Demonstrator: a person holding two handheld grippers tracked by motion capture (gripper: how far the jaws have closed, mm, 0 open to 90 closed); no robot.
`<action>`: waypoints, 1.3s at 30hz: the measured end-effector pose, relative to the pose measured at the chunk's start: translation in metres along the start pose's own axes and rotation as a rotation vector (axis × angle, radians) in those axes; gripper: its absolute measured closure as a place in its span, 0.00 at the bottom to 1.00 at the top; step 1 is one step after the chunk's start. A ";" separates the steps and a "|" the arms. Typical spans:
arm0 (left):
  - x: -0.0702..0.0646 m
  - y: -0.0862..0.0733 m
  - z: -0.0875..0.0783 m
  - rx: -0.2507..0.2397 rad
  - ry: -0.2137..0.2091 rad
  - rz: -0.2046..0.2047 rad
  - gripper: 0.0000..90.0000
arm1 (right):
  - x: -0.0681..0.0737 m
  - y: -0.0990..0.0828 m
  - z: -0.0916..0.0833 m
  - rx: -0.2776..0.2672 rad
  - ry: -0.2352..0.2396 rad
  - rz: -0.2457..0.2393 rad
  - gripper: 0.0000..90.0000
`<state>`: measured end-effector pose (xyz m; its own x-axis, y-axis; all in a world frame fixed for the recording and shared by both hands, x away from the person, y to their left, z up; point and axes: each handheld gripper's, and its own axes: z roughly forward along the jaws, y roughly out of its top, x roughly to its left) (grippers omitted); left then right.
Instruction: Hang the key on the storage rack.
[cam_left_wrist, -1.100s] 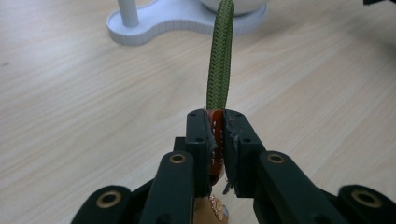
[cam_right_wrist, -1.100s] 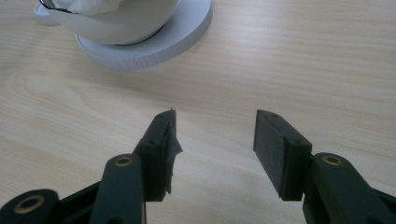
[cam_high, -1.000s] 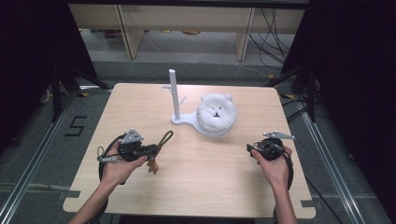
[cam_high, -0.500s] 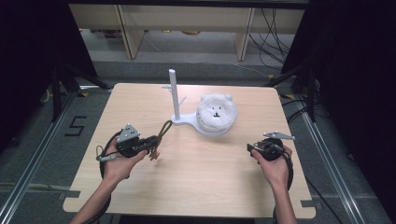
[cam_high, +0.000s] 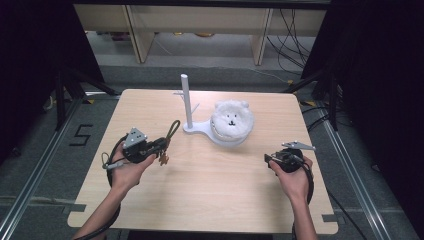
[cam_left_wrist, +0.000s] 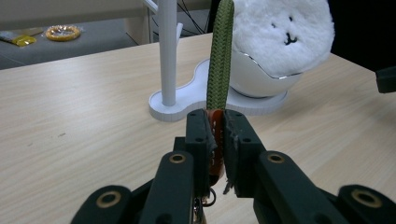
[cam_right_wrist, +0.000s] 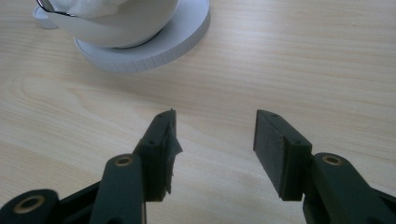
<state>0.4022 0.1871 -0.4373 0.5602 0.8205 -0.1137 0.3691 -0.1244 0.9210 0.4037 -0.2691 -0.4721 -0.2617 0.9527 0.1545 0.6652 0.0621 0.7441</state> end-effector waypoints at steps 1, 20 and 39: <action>0.000 0.000 0.000 0.000 0.000 0.000 0.89 | 0.000 0.000 -0.002 0.004 0.000 0.000 0.56; 0.010 0.019 0.010 -0.041 0.085 0.006 0.89 | 0.000 0.000 0.000 -0.001 0.000 0.006 0.56; 0.017 0.037 0.023 -0.074 0.132 0.006 0.89 | -0.001 0.000 -0.002 0.007 0.003 0.008 0.56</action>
<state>0.4428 0.1836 -0.4140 0.4582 0.8866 -0.0626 0.3075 -0.0921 0.9471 0.4024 -0.2707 -0.4708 -0.2585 0.9522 0.1626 0.6722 0.0564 0.7382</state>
